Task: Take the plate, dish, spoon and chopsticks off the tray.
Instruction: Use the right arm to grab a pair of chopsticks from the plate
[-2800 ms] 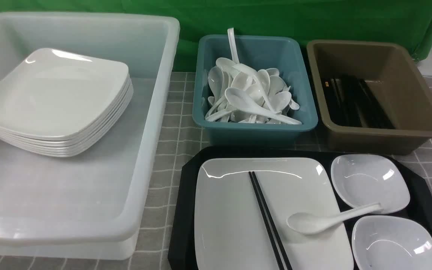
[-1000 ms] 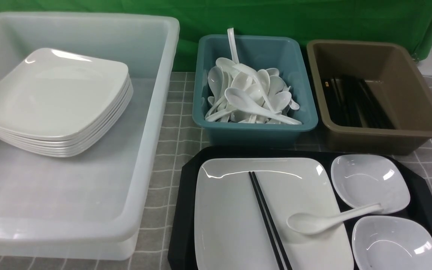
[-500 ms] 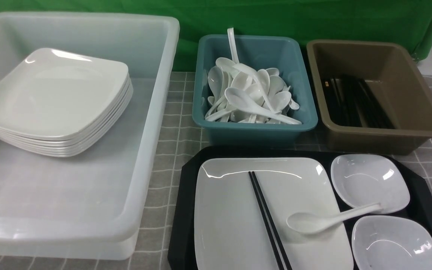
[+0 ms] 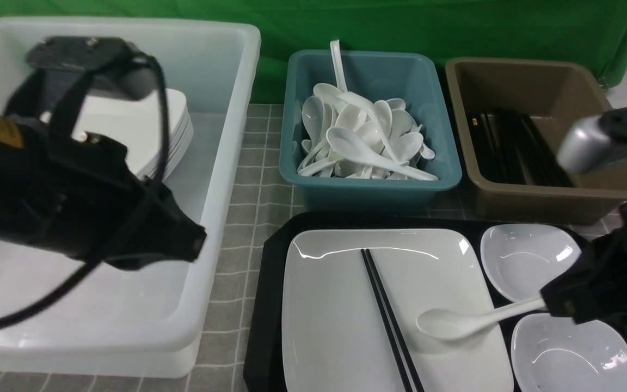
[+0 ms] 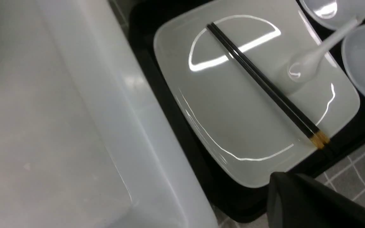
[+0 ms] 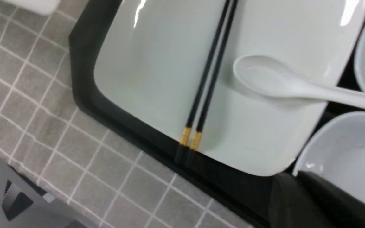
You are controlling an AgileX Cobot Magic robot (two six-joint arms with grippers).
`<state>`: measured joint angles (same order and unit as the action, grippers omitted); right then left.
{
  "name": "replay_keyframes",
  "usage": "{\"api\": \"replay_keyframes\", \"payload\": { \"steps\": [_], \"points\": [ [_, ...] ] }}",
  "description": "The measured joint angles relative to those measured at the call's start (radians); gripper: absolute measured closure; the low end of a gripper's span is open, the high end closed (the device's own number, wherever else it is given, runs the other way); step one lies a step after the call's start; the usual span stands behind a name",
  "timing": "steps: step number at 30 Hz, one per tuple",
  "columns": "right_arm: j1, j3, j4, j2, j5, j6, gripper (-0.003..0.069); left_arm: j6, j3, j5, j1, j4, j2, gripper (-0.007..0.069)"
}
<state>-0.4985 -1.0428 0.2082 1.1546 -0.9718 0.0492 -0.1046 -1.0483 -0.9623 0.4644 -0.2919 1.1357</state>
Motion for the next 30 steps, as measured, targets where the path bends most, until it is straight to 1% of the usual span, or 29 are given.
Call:
{"api": "replay_keyframes", "payload": {
  "steps": [2, 4, 5, 6, 9, 10, 11, 12, 13, 14, 17, 25, 27, 28, 30],
  "points": [
    [-0.063, -0.001, -0.006, 0.052, 0.032, -0.001, 0.0572, 0.053, -0.006, -0.014, 0.058, 0.061, 0.021, 0.0622],
    [-0.129, -0.004, -0.027, 0.117, 0.057, -0.016, 0.054, 0.086, -0.011, -0.032, 0.082, 0.098, 0.036, 0.0622],
    [-0.157, -0.005, -0.05, 0.151, 0.069, -0.035, 0.051, 0.105, -0.015, -0.039, 0.089, 0.113, 0.04, 0.0622],
    [-0.17, -0.005, -0.064, 0.172, 0.077, -0.057, 0.0492, 0.105, -0.018, -0.043, 0.092, 0.121, 0.041, 0.0622],
    [-0.208, -0.006, -0.1, 0.268, 0.1, -0.162, 0.0379, 0.115, -0.032, -0.044, 0.095, 0.136, 0.043, 0.0622],
    [-0.215, -0.006, -0.104, 0.297, 0.111, -0.184, 0.0336, 0.116, -0.034, -0.042, 0.095, 0.139, 0.043, 0.0622],
    [-0.224, -0.006, -0.108, 0.337, 0.131, -0.212, 0.0273, 0.116, -0.036, -0.042, 0.095, 0.144, 0.043, 0.0622],
    [-0.227, -0.006, -0.109, 0.359, 0.143, -0.224, 0.0238, 0.117, -0.037, -0.042, 0.095, 0.147, 0.043, 0.0622],
    [-0.228, -0.006, -0.109, 0.364, 0.147, -0.224, 0.023, 0.117, -0.037, -0.042, 0.095, 0.147, 0.043, 0.0622],
    [-0.237, -0.006, -0.112, 0.401, 0.167, -0.238, 0.0176, 0.118, -0.038, -0.04, 0.095, 0.149, 0.043, 0.0622],
    [-0.252, -0.007, -0.115, 0.464, 0.198, -0.257, 0.0116, 0.119, -0.04, -0.037, 0.095, 0.15, 0.043, 0.0622],
    [-0.263, -0.007, -0.118, 0.596, 0.264, -0.29, 0.0109, 0.12, -0.041, -0.025, 0.095, 0.154, 0.043, 0.0622],
    [-0.263, -0.007, -0.118, 0.609, 0.27, -0.293, 0.0118, 0.12, -0.041, -0.025, 0.095, 0.154, 0.043, 0.0622],
    [-0.263, -0.007, -0.118, 0.614, 0.271, -0.293, 0.0137, 0.122, -0.041, -0.025, 0.095, 0.154, 0.043, 0.0622],
    [-0.263, -0.007, -0.118, 0.616, 0.272, -0.293, 0.0212, 0.123, -0.041, -0.025, 0.095, 0.154, 0.043, 0.0622]
  ]
}}
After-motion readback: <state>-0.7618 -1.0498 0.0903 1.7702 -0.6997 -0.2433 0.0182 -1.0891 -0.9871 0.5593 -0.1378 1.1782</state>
